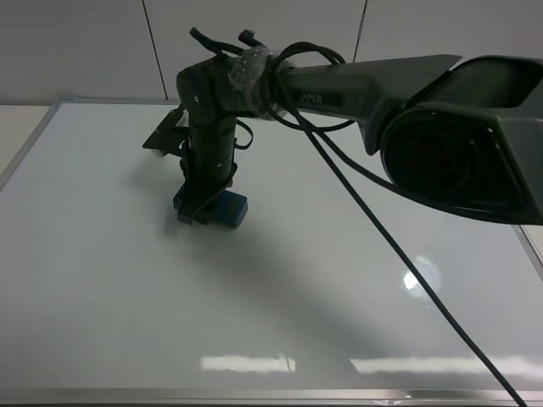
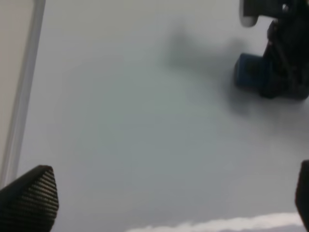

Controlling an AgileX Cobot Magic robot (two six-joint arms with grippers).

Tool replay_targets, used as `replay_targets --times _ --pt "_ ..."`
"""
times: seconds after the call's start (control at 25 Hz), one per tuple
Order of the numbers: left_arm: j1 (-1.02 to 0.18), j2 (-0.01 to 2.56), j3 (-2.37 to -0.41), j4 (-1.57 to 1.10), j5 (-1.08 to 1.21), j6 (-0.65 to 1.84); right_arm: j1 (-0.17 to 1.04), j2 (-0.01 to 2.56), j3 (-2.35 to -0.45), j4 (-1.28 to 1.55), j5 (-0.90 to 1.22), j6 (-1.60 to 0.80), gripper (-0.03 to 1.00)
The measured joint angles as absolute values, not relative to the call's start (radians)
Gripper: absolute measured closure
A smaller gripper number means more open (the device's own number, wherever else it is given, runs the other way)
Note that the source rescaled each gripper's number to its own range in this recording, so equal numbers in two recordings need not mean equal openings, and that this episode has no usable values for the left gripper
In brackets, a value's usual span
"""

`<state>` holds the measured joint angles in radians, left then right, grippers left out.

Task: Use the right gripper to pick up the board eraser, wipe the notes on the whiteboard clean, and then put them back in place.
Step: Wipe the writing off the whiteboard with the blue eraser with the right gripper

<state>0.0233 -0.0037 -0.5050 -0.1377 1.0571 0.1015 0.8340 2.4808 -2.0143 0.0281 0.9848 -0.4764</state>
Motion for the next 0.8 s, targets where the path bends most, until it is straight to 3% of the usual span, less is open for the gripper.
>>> replay_targets --times 0.36,0.8 --pt "0.023 -0.004 -0.505 -0.138 1.057 0.102 0.716 2.480 -2.015 -0.040 0.947 -0.380 0.97" --pt "0.023 -0.004 -0.505 -0.138 1.057 0.102 0.733 2.472 -2.018 -0.076 0.951 -0.357 0.97"
